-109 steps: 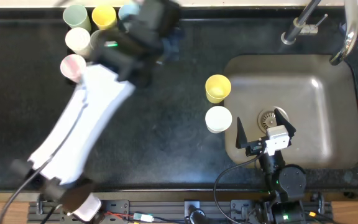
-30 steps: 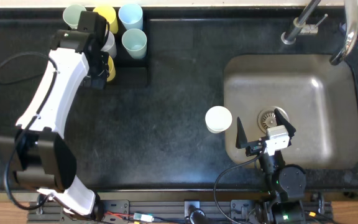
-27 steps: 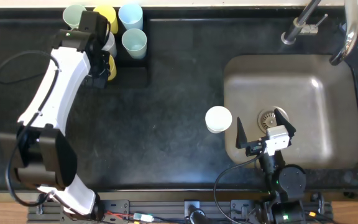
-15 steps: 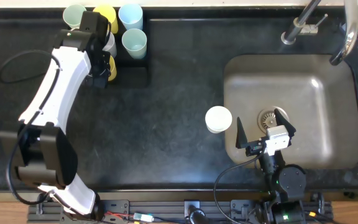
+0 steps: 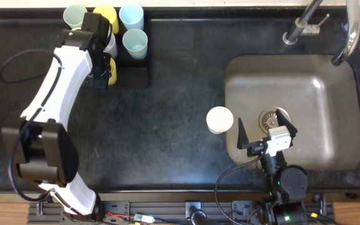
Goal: Store Cups
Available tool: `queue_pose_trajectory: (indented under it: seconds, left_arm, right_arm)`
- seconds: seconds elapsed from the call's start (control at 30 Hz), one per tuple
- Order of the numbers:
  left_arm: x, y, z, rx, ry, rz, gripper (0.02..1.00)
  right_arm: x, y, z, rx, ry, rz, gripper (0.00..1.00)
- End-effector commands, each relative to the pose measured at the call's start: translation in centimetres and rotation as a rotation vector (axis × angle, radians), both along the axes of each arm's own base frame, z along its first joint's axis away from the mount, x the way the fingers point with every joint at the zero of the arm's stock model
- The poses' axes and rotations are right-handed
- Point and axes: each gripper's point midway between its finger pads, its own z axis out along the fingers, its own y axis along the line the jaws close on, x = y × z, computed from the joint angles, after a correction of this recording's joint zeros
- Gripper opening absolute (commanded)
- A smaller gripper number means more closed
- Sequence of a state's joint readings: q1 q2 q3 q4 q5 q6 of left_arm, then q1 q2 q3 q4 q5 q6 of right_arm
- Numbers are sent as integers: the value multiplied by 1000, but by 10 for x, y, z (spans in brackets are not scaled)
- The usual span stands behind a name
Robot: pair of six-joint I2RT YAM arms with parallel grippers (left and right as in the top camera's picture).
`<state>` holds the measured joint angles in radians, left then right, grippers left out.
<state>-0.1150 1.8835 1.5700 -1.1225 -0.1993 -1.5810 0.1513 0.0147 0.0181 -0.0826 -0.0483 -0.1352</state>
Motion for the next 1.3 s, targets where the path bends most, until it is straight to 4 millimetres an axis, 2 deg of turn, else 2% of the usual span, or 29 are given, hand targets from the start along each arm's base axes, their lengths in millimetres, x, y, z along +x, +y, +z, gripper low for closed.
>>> queue_pose_trajectory:
  seconds: [0.03, 0.23, 0.3, 0.33, 0.43, 0.53, 0.57, 0.6, 0.63, 0.7, 0.77, 0.8, 0.87, 0.9, 1.0, 1.1, 1.3]
  left_arm:
    - [-2, 11, -4, 42, 12, 30, 169]
    - [0, 12, 2, 55, -7, 1, 411]
    - [4, 11, 18, 69, -60, -24, 522]
    - [7, 11, 27, 81, -93, -38, 546]
    - [8, 17, 74, 125, -247, -56, 590]
    - [9, 26, 133, 202, -463, -126, 603]
    - [11, 31, 164, 280, -576, -218, 614]
    - [13, 32, 180, 325, -631, -270, 621]
    - [15, 32, 213, 433, -744, -399, 638]
    - [13, 20, 257, 616, -898, -633, 693]
    - [3, 3, 284, 781, -1006, -841, 785]
    - [-5, -4, 291, 847, -1046, -921, 836]
    - [-20, -15, 294, 944, -1092, -1032, 985]
    - [-29, -19, 290, 976, -1109, -1071, 1000]
    - [-53, -21, 273, 997, -1150, -1090, 1000]
    - [-89, -19, 241, 1026, -1222, -1061, 998]
    - [-130, -28, 208, 1057, -1358, -1079, 1000]
  right_arm:
    - [0, 1, -2, 0, -5, 7, 998]
    - [0, 1, -2, 0, -5, 7, 998]
    - [0, 1, -2, 0, -5, 7, 996]
    - [0, 1, -2, 0, -5, 7, 998]
    - [0, 1, -2, 0, -5, 7, 998]
    - [0, 1, -2, 0, -5, 7, 996]
    - [0, 1, -2, 0, -5, 7, 998]
    - [0, 1, -2, 0, -5, 7, 998]
    - [0, 1, -2, 0, -5, 7, 998]
    - [0, 1, -2, 0, -5, 7, 998]
    - [0, 1, -2, 0, -5, 7, 996]
    - [0, 1, -2, 0, -5, 7, 998]
    - [0, 1, -2, 0, -5, 7, 998]
    - [0, 1, -2, 0, -5, 7, 998]
    - [0, 1, -2, 0, -5, 7, 998]
    - [0, 1, -2, 0, -5, 7, 998]
    - [0, 1, -2, 0, -5, 7, 996]
